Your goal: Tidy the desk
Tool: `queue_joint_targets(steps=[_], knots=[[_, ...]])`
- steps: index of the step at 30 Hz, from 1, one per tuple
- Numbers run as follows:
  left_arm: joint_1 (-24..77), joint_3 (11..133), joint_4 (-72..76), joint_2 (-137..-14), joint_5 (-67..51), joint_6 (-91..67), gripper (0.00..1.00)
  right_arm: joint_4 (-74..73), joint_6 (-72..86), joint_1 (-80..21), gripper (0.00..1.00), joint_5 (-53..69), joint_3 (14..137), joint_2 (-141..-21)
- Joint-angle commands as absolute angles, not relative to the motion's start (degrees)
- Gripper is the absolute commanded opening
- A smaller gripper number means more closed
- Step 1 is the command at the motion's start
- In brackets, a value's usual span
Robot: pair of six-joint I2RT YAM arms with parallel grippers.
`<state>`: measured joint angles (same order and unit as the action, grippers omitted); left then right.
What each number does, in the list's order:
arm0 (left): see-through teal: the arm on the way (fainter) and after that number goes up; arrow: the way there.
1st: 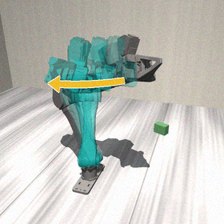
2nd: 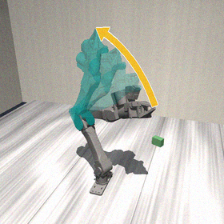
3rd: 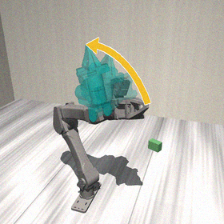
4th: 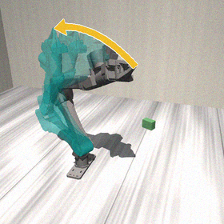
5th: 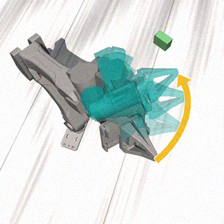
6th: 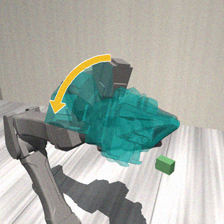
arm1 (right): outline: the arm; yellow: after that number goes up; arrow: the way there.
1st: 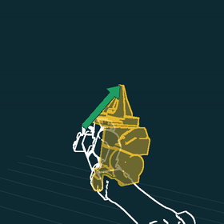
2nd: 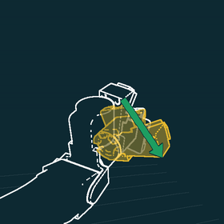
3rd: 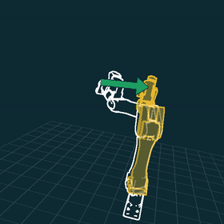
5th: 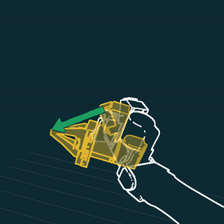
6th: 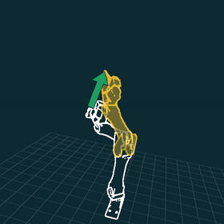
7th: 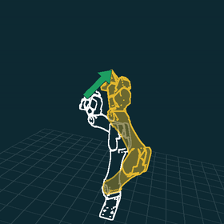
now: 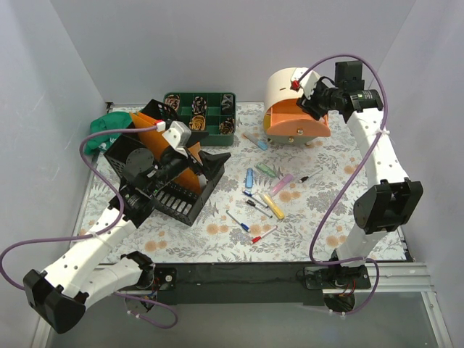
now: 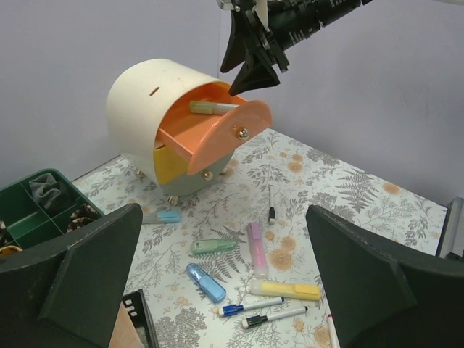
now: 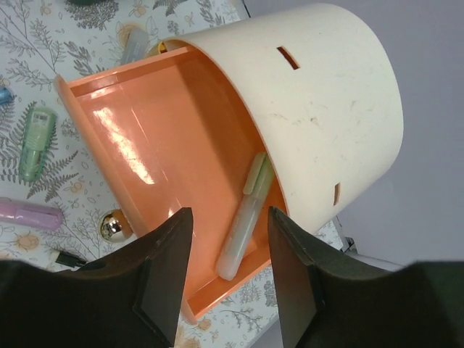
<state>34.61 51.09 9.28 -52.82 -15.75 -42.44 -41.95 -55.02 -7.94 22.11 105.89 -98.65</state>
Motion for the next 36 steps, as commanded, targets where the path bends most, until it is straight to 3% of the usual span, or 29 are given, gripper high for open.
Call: queue_joint_targets(steps=[1, 4, 10, 16, 20, 27, 36], knots=[[34.4, 50.8, 10.4, -54.1, -20.9, -44.0, 0.98, -40.3, -48.7, -7.7, 0.54, 22.8, 110.6, -95.3], [34.5, 52.2, 10.2, -57.0, -25.4, -47.4, 0.98, -38.8, -42.1, -7.3, 0.53, 24.2, 107.6, -89.8], [34.5, 54.4, 11.0, -62.0, -30.9, -54.1, 0.98, -26.2, -28.8, -2.8, 0.62, 29.3, 83.2, -73.5], [35.6, 61.1, 7.1, -69.4, -31.7, -66.5, 0.98, -20.3, -25.1, 2.6, 0.62, 36.6, 62.4, -60.9], [43.3, 68.1, -0.5, -77.0, -20.9, -67.2, 0.98, -16.5, -22.9, 4.7, 0.62, 39.4, 54.3, -56.8], [45.7, 74.6, -2.9, -86.9, -0.7, -77.3, 0.98, -13.8, -20.6, 9.0, 0.62, 41.4, 48.7, -53.4], [46.5, 100.6, -20.5, -105.9, 26.4, -90.0, 0.98, -13.2, -19.6, 10.4, 0.62, 42.5, 47.3, -50.8]])
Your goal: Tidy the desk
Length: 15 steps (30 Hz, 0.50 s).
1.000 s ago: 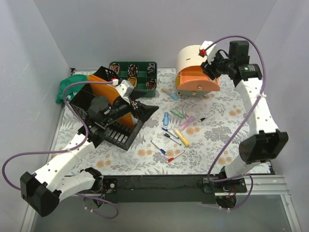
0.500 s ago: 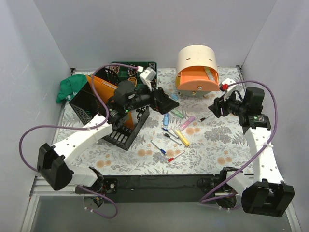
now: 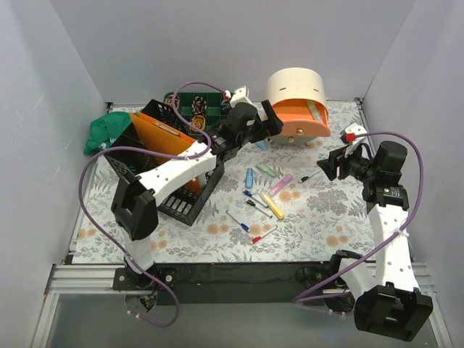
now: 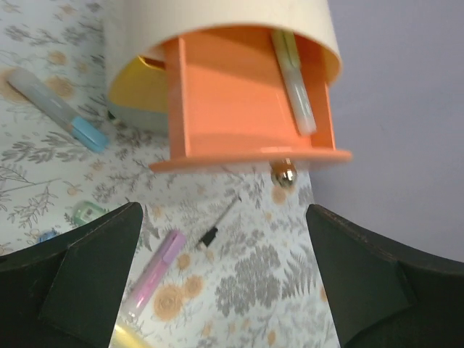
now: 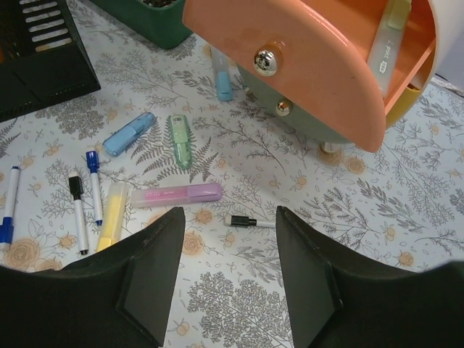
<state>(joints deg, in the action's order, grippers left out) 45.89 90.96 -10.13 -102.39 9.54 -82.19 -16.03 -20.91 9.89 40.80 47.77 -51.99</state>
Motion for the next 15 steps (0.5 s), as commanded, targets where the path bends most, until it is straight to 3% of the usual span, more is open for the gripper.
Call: queue_joint_targets(steps=[1, 3, 7, 11, 15], knots=[[46.5, 102.2, -24.0, -107.0, 28.8, -91.3, 0.98, -13.2, -19.5, 10.4, 0.62, 42.5, 47.2, -50.8], [46.5, 106.6, -27.1, -109.8, 33.8, -94.6, 0.97, -13.2, -19.3, 10.5, 0.62, 42.9, 47.2, -50.6], [46.2, 111.8, -29.6, -112.6, 38.3, -96.2, 0.84, -13.2, -19.2, 10.4, 0.62, 43.9, 47.1, -50.3], [43.9, 118.0, -32.6, -117.9, 37.3, -98.6, 0.67, -13.2, -19.1, 10.5, 0.62, 43.8, 47.1, -50.0], [41.2, 124.3, -38.6, -123.5, 33.3, -101.8, 0.59, -13.1, -19.1, 10.8, 0.62, 43.8, 47.0, -49.7]])
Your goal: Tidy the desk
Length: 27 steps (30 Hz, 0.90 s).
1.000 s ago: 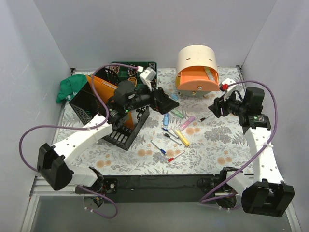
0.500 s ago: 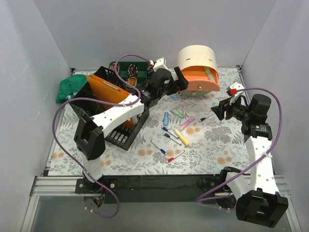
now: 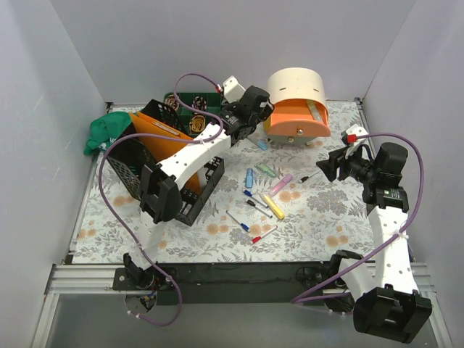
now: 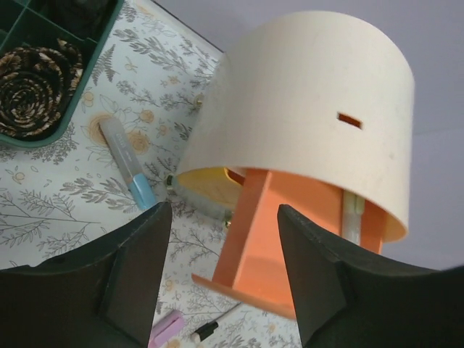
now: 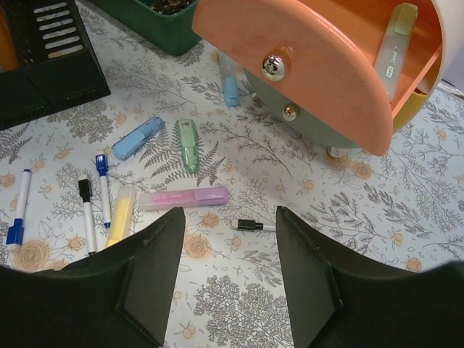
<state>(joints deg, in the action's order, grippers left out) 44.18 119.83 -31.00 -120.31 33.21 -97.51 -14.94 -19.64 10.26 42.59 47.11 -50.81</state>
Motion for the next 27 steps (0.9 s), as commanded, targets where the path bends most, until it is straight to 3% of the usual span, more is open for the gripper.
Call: queue_joint_targets(steps=[1, 11, 27], knots=[[40.4, 126.0, -39.3, -124.4, 32.5, -102.2, 0.58, -13.2, -19.0, 10.9, 0.62, 43.8, 47.0, -49.7], [38.8, 131.6, -41.7, -133.1, 28.1, -100.2, 0.48, -13.2, -19.2, 11.3, 0.62, 43.7, 46.9, -49.0], [38.8, 130.8, -41.5, -140.7, 29.0, -98.3, 0.62, -13.1, -19.1, 12.0, 0.62, 44.0, 46.8, -48.5]])
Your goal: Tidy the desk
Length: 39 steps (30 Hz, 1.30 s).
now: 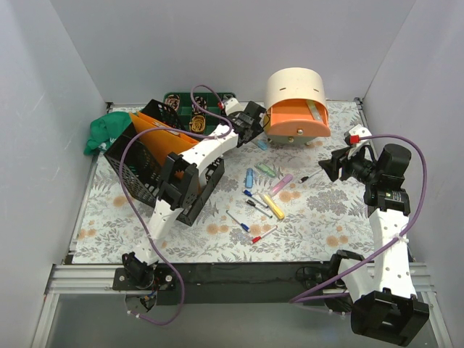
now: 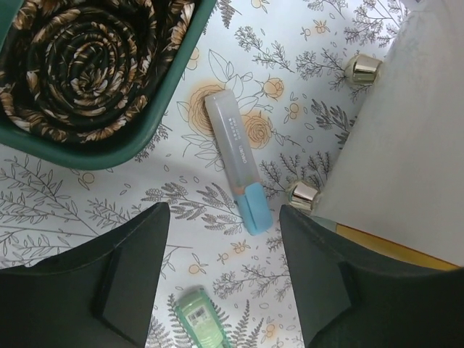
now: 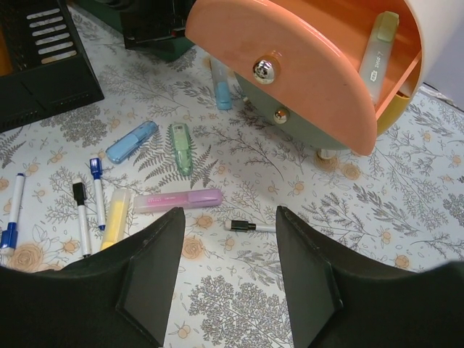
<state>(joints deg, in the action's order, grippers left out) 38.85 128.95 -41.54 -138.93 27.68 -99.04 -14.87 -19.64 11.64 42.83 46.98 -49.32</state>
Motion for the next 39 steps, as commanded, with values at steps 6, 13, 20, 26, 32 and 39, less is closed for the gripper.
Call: queue_joint_targets(steps=[6, 13, 20, 26, 32, 39], knots=[[38.6, 131.0, -38.8, -142.6, 29.3, -98.0, 0.62, -13.1, -19.0, 12.3, 0.62, 43.9, 46.8, -48.3], [38.2, 133.4, -36.0, -145.1, 28.3, -96.1, 0.6, -13.1, -19.0, 12.4, 0.62, 44.1, 46.8, -48.4], [37.3, 132.7, -33.3, -146.0, 25.9, -96.4, 0.61, -13.1, -18.9, 12.4, 0.62, 44.4, 46.8, -48.9], [36.7, 133.7, -32.3, -148.4, 25.8, -94.9, 0.59, -12.9, -18.8, 12.6, 0.62, 44.2, 46.7, -48.7], [35.7, 134.8, -31.6, -151.0, 24.2, -92.7, 0.5, -12.7, -18.6, 12.7, 0.62, 44.6, 46.6, -48.6], [35.5, 134.7, -32.0, -153.4, 21.4, -92.0, 0.43, -12.3, -18.6, 12.7, 0.62, 44.0, 46.4, -48.1]])
